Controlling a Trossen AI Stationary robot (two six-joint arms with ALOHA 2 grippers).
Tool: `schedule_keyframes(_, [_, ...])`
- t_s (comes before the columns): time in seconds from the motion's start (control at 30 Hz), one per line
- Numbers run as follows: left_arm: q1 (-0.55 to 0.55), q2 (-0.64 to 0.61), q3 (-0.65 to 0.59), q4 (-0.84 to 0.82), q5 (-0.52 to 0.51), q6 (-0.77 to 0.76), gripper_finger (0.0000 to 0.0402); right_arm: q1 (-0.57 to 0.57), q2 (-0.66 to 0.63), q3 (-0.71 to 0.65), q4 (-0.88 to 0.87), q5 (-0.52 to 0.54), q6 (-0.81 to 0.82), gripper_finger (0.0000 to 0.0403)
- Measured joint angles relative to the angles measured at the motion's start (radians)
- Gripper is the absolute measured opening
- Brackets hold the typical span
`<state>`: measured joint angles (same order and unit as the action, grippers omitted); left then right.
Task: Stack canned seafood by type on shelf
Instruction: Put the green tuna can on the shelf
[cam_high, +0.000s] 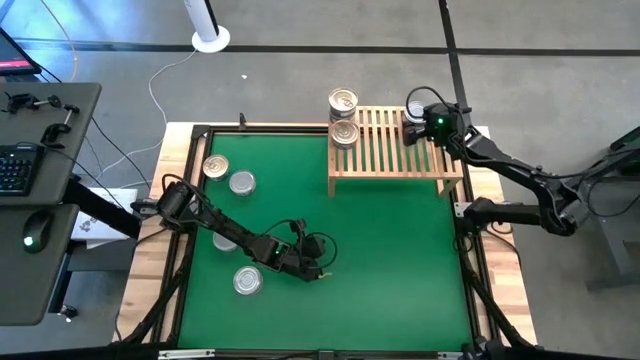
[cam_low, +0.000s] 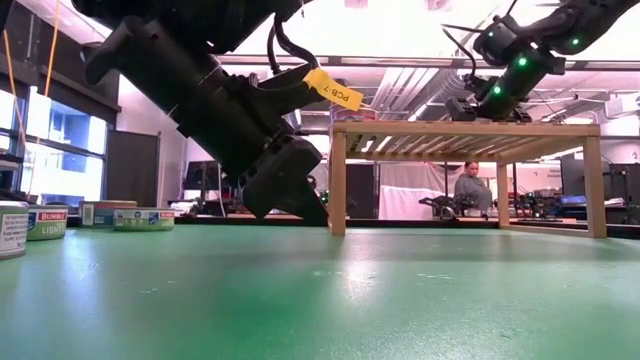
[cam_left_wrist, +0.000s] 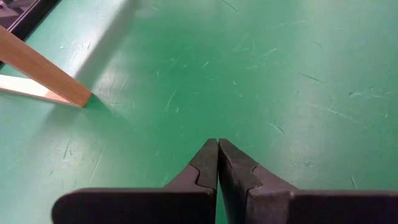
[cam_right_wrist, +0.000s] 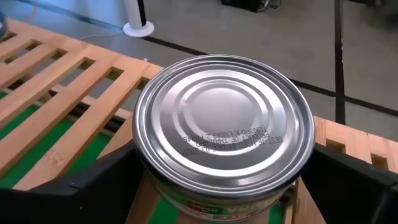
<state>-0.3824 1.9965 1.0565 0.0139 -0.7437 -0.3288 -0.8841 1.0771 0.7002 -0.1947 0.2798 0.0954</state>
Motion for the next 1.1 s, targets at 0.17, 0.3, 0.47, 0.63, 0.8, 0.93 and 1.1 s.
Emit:
schedule_keyframes(0.17, [0.0,0.0,0.0,0.0,0.0,0.0,0.0,0.0,0.0,0.037,-0.069,0.0,-0.023,0.0399])
schedule_keyframes(0.3, [0.0,0.0,0.0,0.0,0.0,0.0,0.0,0.0,0.002,0.105,-0.198,-0.001,-0.026,0.0399])
schedule_keyframes(0.47, [0.0,0.0,0.0,0.0,0.0,0.0,0.0,0.0,0.002,0.165,-0.321,0.015,-0.021,0.0399])
schedule_keyframes(0.63, [0.0,0.0,0.0,0.0,0.0,0.0,0.0,0.0,0.002,0.187,-0.358,0.023,-0.021,0.04])
schedule_keyframes(0.8, [0.0,0.0,0.0,0.0,0.0,-0.001,0.0,0.0,0.012,0.187,-0.374,0.015,-0.018,0.04])
schedule_keyframes(0.93, [0.0,0.0,0.0,0.002,0.0,-0.001,0.0,-0.009,0.027,0.19,-0.385,-0.046,-0.026,0.04])
schedule_keyframes(1.1, [0.0,-0.001,0.001,0.008,0.006,-0.001,0.0,-0.036,0.057,0.195,-0.418,-0.112,-0.047,0.04])
